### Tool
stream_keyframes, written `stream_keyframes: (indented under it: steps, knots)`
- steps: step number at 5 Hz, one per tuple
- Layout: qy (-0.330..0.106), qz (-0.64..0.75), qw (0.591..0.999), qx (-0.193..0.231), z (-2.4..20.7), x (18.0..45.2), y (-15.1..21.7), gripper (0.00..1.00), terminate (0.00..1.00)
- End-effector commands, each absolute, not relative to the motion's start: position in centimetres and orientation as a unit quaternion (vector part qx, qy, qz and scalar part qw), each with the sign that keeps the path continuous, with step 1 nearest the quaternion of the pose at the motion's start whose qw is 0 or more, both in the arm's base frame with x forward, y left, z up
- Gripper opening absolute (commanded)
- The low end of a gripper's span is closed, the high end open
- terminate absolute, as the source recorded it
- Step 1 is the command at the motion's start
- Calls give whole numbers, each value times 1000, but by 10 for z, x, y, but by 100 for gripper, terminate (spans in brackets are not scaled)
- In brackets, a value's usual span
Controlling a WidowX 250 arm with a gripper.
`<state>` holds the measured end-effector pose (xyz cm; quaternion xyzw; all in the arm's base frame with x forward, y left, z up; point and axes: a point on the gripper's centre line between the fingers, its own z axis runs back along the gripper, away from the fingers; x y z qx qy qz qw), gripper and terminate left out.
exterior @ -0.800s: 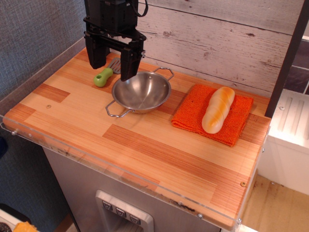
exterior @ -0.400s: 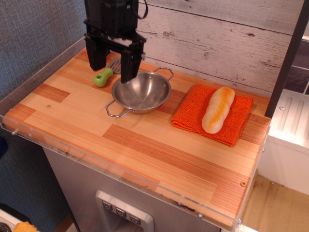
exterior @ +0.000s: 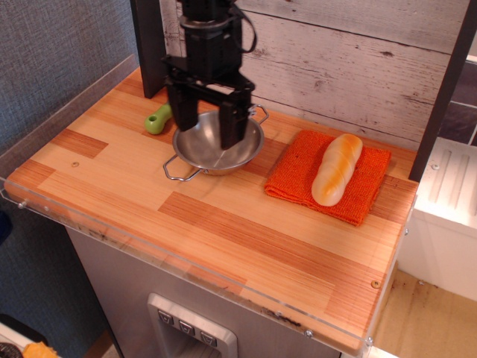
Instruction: Pick up the bread and place it in front of the green spatula
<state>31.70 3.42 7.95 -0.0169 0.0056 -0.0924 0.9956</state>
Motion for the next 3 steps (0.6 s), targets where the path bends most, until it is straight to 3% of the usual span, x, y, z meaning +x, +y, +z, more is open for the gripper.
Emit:
stream_keyframes:
  steps: [1,2,3]
  knots:
    - [-42,-99,994,27,102,343,-46,100,0]
    - [-44,-79,995,29,102,354,-86,100,0]
    - [-29,-58,997,36,91,357,-104,100,0]
